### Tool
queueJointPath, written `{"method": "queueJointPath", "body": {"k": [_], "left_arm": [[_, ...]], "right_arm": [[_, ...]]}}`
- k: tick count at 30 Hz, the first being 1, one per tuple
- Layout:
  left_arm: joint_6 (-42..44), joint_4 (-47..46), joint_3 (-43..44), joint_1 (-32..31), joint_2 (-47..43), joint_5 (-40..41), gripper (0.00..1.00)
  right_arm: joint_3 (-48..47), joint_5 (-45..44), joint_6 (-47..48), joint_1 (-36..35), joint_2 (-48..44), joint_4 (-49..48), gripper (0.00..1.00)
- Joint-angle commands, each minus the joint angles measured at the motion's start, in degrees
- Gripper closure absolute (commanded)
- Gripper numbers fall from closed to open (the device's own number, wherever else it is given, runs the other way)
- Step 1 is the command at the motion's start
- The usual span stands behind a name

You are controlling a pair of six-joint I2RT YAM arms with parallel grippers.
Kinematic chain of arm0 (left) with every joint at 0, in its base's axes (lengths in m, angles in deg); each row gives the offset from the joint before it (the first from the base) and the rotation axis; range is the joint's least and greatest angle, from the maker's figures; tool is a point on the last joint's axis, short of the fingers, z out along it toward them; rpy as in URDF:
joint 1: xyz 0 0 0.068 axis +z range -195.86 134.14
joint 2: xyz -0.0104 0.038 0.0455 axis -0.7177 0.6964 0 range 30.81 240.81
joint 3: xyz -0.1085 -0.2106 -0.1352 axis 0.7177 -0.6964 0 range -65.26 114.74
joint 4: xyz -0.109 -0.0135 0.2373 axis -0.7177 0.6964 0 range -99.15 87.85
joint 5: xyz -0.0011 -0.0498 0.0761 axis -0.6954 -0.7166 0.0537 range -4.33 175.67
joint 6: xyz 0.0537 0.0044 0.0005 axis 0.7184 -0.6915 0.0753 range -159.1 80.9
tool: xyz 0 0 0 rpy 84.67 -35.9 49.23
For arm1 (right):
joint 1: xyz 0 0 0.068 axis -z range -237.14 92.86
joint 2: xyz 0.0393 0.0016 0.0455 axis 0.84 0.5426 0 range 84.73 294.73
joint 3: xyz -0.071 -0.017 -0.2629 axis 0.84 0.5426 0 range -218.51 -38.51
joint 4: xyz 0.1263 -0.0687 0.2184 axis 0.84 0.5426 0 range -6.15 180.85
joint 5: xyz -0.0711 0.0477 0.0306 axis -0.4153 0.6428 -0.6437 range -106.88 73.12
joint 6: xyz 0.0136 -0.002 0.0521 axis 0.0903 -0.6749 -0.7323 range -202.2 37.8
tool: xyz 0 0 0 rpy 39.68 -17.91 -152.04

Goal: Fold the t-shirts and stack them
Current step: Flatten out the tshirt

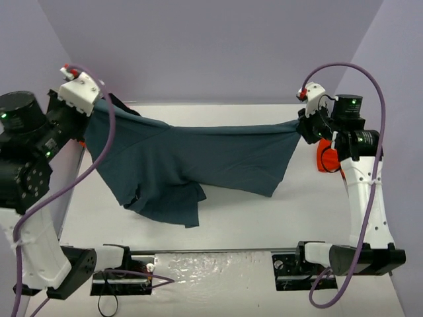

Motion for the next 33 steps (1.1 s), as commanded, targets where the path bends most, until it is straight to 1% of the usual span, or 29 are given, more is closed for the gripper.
{"method": "queueJointPath", "body": {"k": [1,4,6,9,11,14,16,17,19,21,25,28,30,31,32,33], "left_arm": [[1.8,-4.0,-10.1,0.7,3.6,-0.3,1.00],[1.0,-4.0,-15.1,0.8,4.6,-1.9,1.00],[0.4,-3.3,-21.4,0.8,4.7,-4.2,1.00],[-0.3,-4.0,-28.3,0.3,5.4,-4.6,1.00],[-0.3,-5.2,-32.6,-0.4,6.5,-3.0,1.00],[-0.8,-8.3,-39.1,-2.3,9.4,-0.6,1.00],[-0.8,-9.4,-41.2,-3.6,11.5,0.7,1.00],[-1.2,-10.0,-42.3,-4.5,12.8,1.6,1.00],[-1.6,-10.6,-43.4,-5.5,14.2,1.9,1.00],[-1.9,-11.4,-45.8,-6.1,14.3,2.2,1.00],[-2.0,-11.9,-50.0,-7.2,12.1,3.4,1.00],[-1.6,-11.3,-51.9,-7.4,9.4,4.8,1.00],[-1.5,-11.2,-52.7,-7.4,7.7,5.6,1.00],[-1.5,-11.3,-53.0,-7.4,7.1,5.8,1.00],[-1.6,-11.3,-53.0,-7.4,6.8,5.7,1.00],[-1.7,-11.4,-53.0,-7.4,6.8,5.6,1.00]], "right_arm": [[7.1,2.1,2.0,0.5,6.0,1.1,1.00],[11.2,2.1,3.3,0.2,8.8,0.9,1.00],[14.8,1.9,5.3,-0.1,11.8,0.8,1.00],[17.1,1.4,6.7,-0.6,16.4,0.3,1.00],[16.8,0.4,6.6,-0.8,23.0,-0.3,1.00],[13.5,-1.2,5.1,-0.8,30.9,-1.1,1.00],[11.8,-4.3,4.4,-1.0,37.1,-1.5,1.00],[10.6,-5.6,3.6,-2.3,38.8,-1.9,1.00],[10.0,-8.7,3.2,-2.6,43.0,-2.2,1.00],[10.8,-10.7,3.3,-3.0,45.2,-2.2,1.00],[16.1,-14.6,4.8,-4.4,43.8,-2.5,1.00],[19.1,-16.1,5.4,-4.0,40.5,-2.7,1.00],[20.9,-15.7,6.7,-3.8,36.5,-2.8,1.00],[21.6,-15.2,7.0,-3.7,34.8,-3.0,0.94],[22.0,-14.4,7.1,-3.8,33.5,-3.4,0.82],[21.9,-14.2,6.9,-3.8,32.7,-3.8,0.78]]}}
